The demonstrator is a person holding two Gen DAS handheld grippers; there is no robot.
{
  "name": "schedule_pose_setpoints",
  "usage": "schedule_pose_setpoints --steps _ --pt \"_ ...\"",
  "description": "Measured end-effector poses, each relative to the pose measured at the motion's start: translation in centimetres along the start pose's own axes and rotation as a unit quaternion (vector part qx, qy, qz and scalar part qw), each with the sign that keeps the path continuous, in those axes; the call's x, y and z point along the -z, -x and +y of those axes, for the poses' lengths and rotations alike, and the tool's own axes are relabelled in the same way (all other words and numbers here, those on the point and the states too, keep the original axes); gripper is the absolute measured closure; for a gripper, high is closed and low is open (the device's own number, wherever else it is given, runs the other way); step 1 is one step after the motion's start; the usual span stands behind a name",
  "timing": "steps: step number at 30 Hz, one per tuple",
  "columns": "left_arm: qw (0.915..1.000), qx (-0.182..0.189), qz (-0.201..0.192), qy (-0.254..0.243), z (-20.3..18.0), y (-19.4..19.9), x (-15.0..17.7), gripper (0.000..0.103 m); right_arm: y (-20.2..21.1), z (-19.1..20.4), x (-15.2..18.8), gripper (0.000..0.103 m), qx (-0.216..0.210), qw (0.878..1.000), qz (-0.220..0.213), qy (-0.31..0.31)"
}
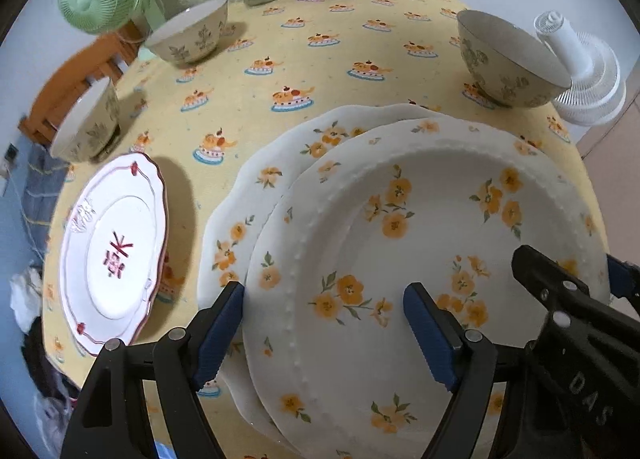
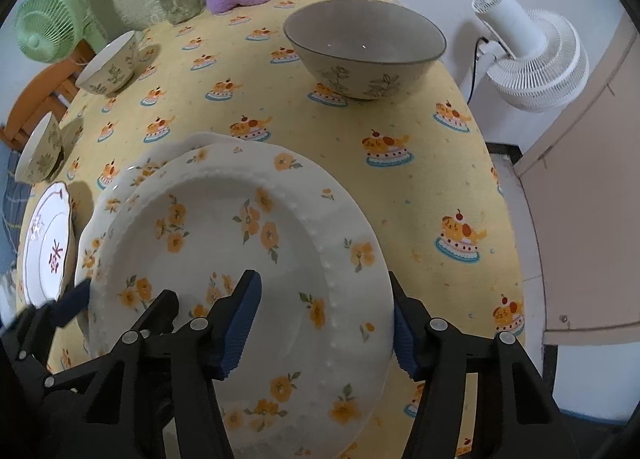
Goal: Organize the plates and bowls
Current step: 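Lower the beaded-rim plate onto the scalloped plate and open both grippers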
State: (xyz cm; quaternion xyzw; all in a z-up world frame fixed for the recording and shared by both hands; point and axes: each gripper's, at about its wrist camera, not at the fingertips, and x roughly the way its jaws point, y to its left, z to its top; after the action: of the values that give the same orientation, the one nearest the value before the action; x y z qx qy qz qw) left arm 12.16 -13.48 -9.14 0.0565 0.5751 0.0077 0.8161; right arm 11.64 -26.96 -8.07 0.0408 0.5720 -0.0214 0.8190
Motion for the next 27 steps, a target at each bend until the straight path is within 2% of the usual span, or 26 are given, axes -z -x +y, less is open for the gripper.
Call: schedule_pose_setpoints --steps 8,10,13,16,27 --pt "0.9997 0.020 0.004 0.011 0.8 0.8 -0.2 0.021 2.6 -0.2 0.4 0.040 0.007 0.999 -0.035 0.016" --pt "0.9996 0.027 0.002 0.009 1.0 1.2 -0.1 0.021 3.0 -0.4 0.4 0.040 0.009 0.999 -0.032 0.018" --pt "0.9993 0.037 -0.002 0.005 1.1 1.8 0.2 0.021 3.1 -0.6 0.5 0.051 -0.002 1.000 -0.024 0.016" --pt "0.9989 0.047 0.003 0.004 1.3 1.8 0.4 0.021 2.5 -0.3 0.6 0.057 0.014 1.000 -0.015 0.021" --pt "0.9980 0.061 0.013 0.003 2.1 1.4 0.2 0.018 1.4 0.9 0.2 0.059 0.044 0.999 -0.008 0.028"
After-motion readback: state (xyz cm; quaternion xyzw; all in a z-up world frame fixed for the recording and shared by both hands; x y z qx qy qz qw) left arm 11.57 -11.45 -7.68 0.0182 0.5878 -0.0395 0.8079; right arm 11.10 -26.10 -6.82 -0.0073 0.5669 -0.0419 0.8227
